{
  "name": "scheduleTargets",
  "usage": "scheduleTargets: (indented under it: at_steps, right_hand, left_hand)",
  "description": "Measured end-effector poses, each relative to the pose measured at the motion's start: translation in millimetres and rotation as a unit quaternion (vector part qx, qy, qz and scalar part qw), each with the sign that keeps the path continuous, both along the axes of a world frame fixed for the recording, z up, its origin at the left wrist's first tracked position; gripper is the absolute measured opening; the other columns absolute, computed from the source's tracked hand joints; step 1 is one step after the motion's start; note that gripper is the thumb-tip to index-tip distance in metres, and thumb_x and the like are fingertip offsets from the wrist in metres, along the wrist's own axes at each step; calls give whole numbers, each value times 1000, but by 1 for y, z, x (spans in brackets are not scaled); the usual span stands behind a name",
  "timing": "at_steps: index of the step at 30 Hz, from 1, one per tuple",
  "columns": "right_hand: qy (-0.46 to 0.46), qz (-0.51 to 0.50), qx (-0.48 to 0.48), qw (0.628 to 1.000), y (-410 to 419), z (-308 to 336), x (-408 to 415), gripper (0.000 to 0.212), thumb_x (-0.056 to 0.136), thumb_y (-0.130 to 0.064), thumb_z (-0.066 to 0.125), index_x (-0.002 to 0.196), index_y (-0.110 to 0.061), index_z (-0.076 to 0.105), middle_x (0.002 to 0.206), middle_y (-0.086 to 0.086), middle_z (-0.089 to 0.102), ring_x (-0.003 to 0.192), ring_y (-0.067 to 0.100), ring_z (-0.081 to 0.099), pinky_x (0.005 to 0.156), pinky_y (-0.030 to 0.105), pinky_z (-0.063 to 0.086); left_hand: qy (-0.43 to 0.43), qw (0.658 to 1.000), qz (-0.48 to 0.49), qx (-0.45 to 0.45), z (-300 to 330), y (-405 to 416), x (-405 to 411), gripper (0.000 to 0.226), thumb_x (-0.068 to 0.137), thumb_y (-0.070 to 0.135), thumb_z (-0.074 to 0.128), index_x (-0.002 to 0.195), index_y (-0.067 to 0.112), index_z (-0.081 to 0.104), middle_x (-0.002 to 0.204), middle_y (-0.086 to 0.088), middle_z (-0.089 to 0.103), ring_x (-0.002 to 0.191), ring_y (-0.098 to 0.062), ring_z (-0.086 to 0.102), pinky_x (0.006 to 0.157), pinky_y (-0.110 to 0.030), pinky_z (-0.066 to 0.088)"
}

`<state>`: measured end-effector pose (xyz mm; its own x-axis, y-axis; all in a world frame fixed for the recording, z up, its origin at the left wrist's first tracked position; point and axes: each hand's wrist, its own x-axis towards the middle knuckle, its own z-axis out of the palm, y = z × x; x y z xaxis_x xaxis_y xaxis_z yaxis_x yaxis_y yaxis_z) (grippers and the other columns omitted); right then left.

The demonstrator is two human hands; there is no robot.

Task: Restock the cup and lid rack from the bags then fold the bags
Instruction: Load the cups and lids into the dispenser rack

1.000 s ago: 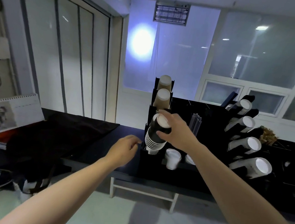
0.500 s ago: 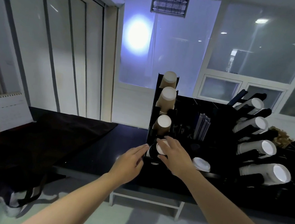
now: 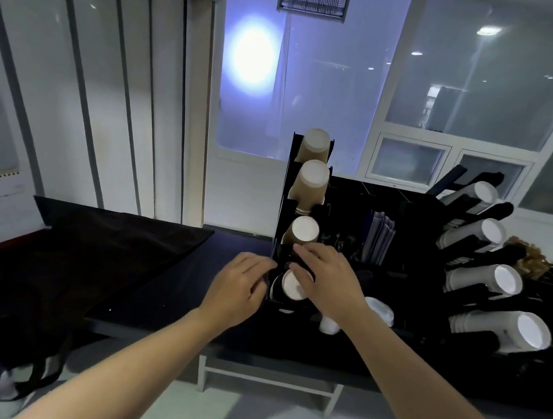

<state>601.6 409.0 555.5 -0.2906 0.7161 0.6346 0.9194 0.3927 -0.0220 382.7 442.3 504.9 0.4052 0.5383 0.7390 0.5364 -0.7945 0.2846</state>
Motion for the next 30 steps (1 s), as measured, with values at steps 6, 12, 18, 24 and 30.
scheduleTargets:
  at_steps: [6,12,18,24,30]
  right_hand:
    - [67,-21,121,990,45,97,-4,32,100,-22,55,127,-7,65,136,11,61,126,30,55,101,45,44]
    - [23,-101,-106,989,114,149,11,53,108,-31,28,157,-12,25,168,4,12,155,20,6,122,45,14]
    - [22,-115,-144,983,150,145,26,59,108,-46,20,160,-20,19,169,-3,9,155,13,5,124,45,8]
    - [40,-109,-116,987,151,131,28,60,106,-51,20,160,-25,18,169,-9,7,154,11,11,125,43,5]
    - [136,-59,-83,985,134,137,26,50,108,-44,30,152,-22,41,164,-2,29,148,17,31,119,38,27]
  left_hand:
    - [-10,1000,26,3,80,46,25,49,94,13,51,142,11,55,146,-4,53,131,-22,49,109,-36,44]
    - [110,993,39,30,127,88,57,68,93,14,49,158,12,29,166,0,24,149,-23,29,114,-39,39]
    - [148,987,50,39,127,108,61,70,90,27,34,158,15,30,166,2,26,149,-21,30,110,-42,42]
    - [118,989,51,73,115,113,59,67,87,24,34,153,10,41,161,-1,37,147,-24,36,107,-43,46]
    - [127,989,68,44,123,100,64,69,90,32,27,156,14,35,165,-2,28,152,-28,22,116,-47,36]
